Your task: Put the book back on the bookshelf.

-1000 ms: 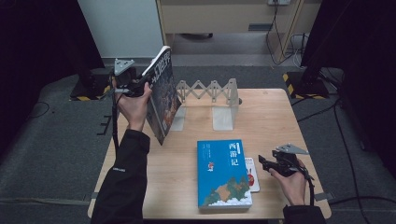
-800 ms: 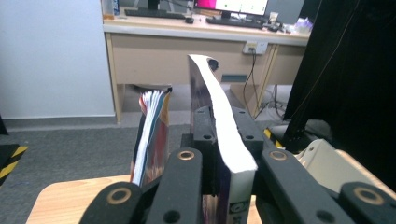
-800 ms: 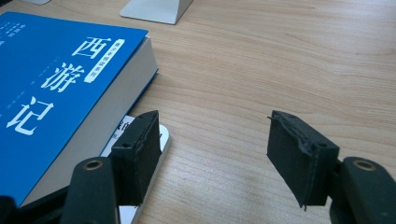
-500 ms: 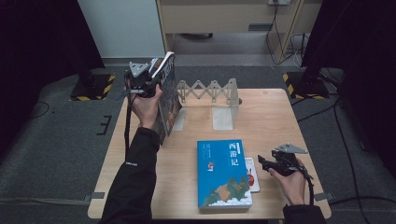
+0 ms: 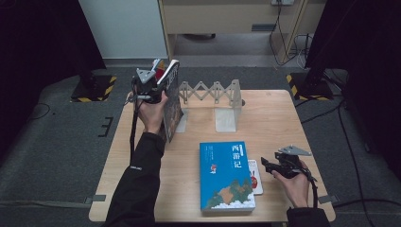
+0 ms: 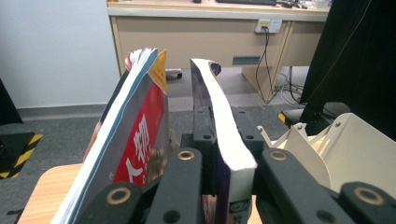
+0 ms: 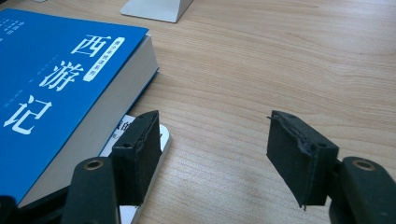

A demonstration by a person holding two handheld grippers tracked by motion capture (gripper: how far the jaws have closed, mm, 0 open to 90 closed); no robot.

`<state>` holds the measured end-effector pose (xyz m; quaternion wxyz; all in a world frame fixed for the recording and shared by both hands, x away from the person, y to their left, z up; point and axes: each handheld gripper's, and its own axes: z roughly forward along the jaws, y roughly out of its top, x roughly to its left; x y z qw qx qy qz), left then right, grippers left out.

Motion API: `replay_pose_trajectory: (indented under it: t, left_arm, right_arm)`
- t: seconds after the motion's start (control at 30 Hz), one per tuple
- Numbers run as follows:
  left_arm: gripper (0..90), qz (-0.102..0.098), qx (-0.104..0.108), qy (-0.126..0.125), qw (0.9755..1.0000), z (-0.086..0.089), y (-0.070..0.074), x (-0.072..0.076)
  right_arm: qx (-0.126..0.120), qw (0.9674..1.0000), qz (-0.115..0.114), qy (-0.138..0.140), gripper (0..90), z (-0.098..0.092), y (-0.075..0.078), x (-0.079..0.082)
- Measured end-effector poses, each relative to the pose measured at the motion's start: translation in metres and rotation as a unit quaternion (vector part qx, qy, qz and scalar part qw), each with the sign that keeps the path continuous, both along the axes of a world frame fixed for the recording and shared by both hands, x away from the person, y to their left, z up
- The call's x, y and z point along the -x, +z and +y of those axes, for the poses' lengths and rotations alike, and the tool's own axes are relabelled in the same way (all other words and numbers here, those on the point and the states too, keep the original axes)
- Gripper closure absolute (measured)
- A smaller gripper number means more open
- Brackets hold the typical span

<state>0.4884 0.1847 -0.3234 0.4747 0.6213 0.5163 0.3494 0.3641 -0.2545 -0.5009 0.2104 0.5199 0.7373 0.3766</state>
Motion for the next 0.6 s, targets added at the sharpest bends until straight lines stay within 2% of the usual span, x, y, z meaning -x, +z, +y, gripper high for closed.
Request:
replay_pose_trajectory:
  t: [0.17, 0.33, 0.5, 0.6]
  left_arm:
    - [81.6, 0.006, 0.0, -0.004, 1.0, 0.003, 0.0, 0.003]
    - [81.4, 0.026, -0.006, -0.02, 0.9995, 0.004, 0.0, 0.01]
    - [81.4, 0.041, -0.03, -0.031, 0.9982, 0.003, 0.0, 0.021]
    - [81.3, 0.049, -0.036, -0.034, 0.9976, 0.007, -0.003, 0.03]
  right_arm:
    - [-0.002, 1.0, 0.0, 0.002, 34.9, 0.0, 0.0, 0.0]
    - [-0.004, 1.0, 0.002, 0.002, 34.8, 0.0, -0.001, 0.0]
    - [-0.004, 1.0, 0.004, 0.007, 34.6, 0.002, -0.001, -0.001]
    - [-0.005, 0.9999, 0.006, 0.008, 34.4, 0.003, -0.001, -0.001]
